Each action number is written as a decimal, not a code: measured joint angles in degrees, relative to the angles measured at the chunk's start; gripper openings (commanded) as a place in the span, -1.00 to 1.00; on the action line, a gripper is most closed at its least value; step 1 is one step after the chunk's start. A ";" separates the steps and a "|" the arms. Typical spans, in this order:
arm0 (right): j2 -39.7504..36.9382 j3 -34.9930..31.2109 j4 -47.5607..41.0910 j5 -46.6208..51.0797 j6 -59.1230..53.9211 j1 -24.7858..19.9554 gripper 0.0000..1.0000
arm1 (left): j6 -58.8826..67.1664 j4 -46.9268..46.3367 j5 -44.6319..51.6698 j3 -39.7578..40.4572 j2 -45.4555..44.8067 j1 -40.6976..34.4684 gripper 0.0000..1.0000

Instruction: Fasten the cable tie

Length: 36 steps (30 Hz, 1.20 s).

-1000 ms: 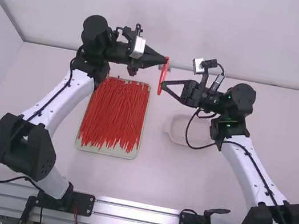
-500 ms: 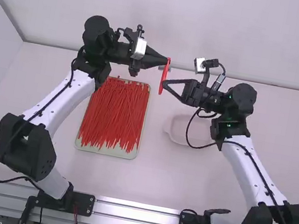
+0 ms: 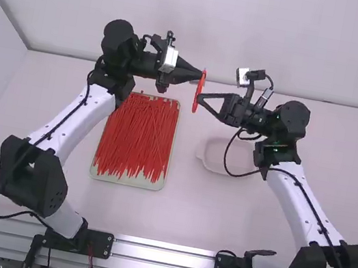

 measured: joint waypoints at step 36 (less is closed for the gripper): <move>0.00 0.02 1.99 1.92 1.09 -0.98 -1.00 | -0.02 -3.50 2.67 0.00 0.00 -1.33 -0.96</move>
